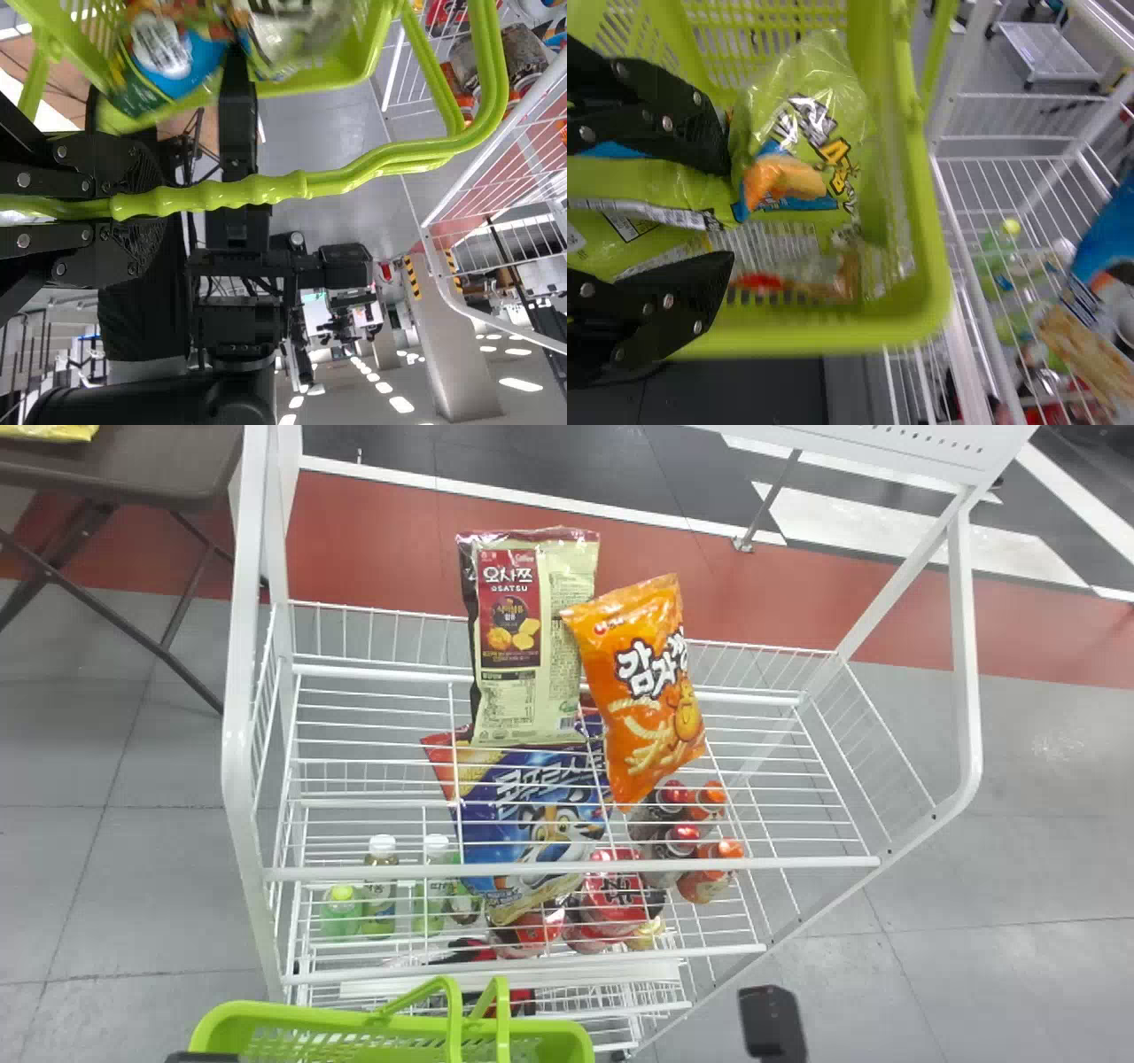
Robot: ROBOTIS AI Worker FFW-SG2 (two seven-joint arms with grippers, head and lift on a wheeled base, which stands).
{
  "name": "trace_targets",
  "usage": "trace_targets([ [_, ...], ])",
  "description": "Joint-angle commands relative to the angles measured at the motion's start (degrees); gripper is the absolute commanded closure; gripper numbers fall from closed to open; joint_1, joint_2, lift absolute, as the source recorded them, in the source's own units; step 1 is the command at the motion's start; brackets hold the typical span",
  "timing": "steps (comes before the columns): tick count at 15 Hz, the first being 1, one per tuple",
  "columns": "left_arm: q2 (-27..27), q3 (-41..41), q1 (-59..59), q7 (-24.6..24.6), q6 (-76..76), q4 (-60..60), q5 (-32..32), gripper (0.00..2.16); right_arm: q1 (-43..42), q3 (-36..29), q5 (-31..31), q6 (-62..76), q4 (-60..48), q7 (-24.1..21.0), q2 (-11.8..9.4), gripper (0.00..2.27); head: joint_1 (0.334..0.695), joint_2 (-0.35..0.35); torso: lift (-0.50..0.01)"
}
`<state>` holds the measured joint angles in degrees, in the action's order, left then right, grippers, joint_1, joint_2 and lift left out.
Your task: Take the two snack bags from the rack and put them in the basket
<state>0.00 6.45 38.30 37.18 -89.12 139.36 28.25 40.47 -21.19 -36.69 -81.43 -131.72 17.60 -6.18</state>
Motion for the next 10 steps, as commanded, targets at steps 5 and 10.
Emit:
trace_targets([
  [5, -0.15, 1.29, 0.11, -0.27, 0.21, -0.05, -1.53, 1.65, 0.22, -7.82, -5.59, 4.47, -4.34, 2.17, 1.26, 0.06, 0.695, -0.35, -0.01],
  [10, -0.15, 1.64, -0.42, -0.62, 0.39, -0.67, -2.06, 1.65, 1.28, -10.72, -5.59, 31.72, -8.29, 5.69, 4.42, 0.06, 0.695, -0.35, -0.01],
])
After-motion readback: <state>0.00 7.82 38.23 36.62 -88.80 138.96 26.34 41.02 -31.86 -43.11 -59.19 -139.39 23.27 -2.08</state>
